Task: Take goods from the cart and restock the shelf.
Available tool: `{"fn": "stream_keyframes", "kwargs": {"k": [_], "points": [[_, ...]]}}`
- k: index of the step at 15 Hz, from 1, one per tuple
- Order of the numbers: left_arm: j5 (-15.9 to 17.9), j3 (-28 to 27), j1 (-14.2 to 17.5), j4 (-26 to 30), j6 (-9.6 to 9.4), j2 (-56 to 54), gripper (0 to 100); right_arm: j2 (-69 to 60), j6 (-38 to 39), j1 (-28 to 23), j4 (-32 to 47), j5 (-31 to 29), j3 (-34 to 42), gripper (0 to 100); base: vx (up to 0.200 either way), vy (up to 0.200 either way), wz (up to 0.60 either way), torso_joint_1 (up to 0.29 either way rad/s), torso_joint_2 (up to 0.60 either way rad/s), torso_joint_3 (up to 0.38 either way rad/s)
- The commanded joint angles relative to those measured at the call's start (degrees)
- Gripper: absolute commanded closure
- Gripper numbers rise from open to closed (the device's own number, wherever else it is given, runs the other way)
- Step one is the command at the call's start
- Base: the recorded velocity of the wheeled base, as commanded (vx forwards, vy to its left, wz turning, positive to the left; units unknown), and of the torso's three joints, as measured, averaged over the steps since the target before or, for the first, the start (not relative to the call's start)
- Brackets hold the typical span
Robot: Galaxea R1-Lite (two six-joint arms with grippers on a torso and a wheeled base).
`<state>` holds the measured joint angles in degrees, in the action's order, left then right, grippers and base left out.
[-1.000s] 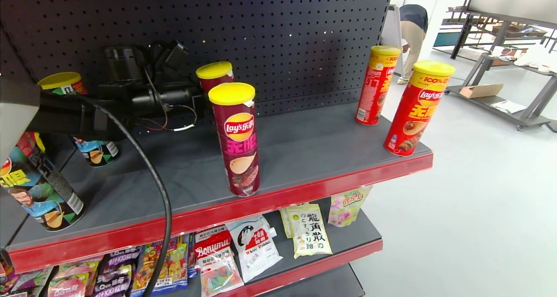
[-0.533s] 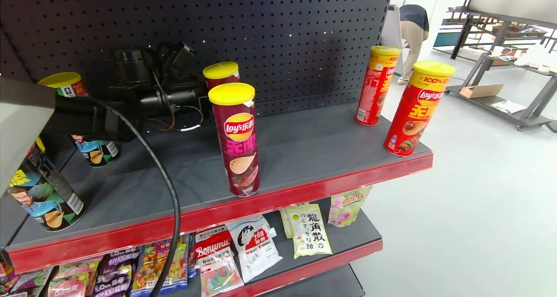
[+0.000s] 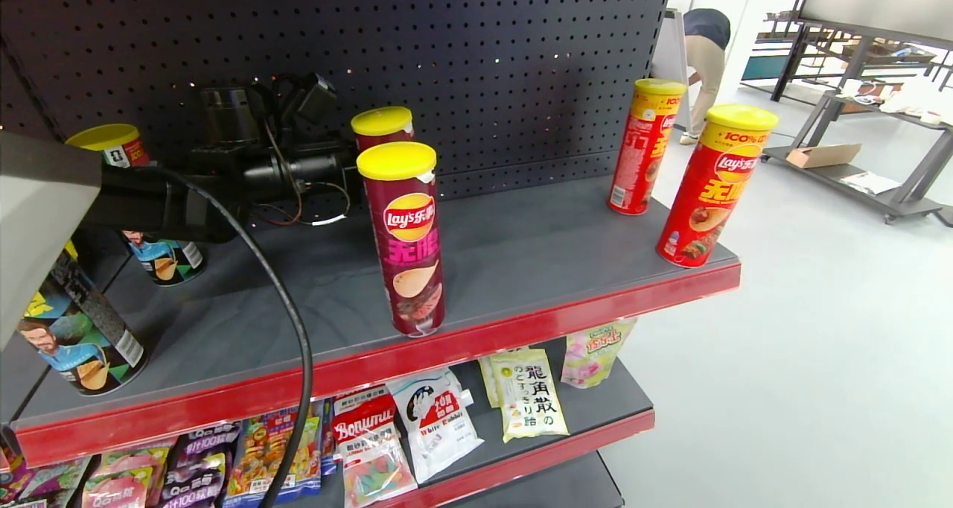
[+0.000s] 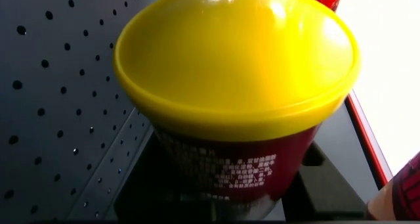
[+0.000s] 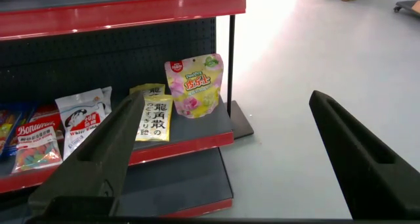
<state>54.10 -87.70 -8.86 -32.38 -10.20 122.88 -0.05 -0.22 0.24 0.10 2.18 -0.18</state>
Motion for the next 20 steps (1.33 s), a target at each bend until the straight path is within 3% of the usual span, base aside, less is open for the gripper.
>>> {"fn": "stream_keyframes", "kwargs": {"k": [1, 5, 7, 10, 11, 16, 20], "points": [[-0.1, 0.0, 0.0, 0.0, 0.01, -0.1, 100, 0.0, 0.0, 0.0, 0.0, 0.0, 0.0, 0, 0.000, 0.000, 0.00, 0.000, 0.00, 0.000], [0.0, 0.0, 0.0, 0.0, -0.08, -0.1, 100, 0.0, 0.0, 0.0, 0.0, 0.0, 0.0, 0, 0.000, 0.000, 0.00, 0.000, 0.00, 0.000], [0.0, 0.2, 0.0, 0.2, -1.31, -0.1, 100, 0.0, 0.0, 0.0, 0.0, 0.0, 0.0, 0, 0.000, 0.000, 0.00, 0.000, 0.00, 0.000], [0.7, 0.2, 0.0, 0.2, -1.49, -0.4, 100, 0.0, 0.0, 0.0, 0.0, 0.0, 0.0, 0, 0.000, 0.000, 0.00, 0.000, 0.00, 0.000], [0.7, 0.2, 0.0, 0.4, -1.49, -0.5, 0, 0.0, 0.0, 0.0, 0.0, 0.0, 0.0, 0, 0.000, 0.000, 0.00, 0.000, 0.00, 0.000], [0.4, 0.9, 0.1, 0.6, -1.05, -2.0, 0, 0.0, 0.0, 0.0, 0.0, 0.0, 0.0, 0, 0.000, 0.000, 0.00, 0.000, 0.00, 0.000], [0.5, 4.5, 0.8, 0.5, -0.96, -5.3, 0, 0.0, 0.0, 0.0, 0.0, 0.0, 0.0, 0, 0.000, 0.000, 0.00, 0.000, 0.00, 0.000]]}}
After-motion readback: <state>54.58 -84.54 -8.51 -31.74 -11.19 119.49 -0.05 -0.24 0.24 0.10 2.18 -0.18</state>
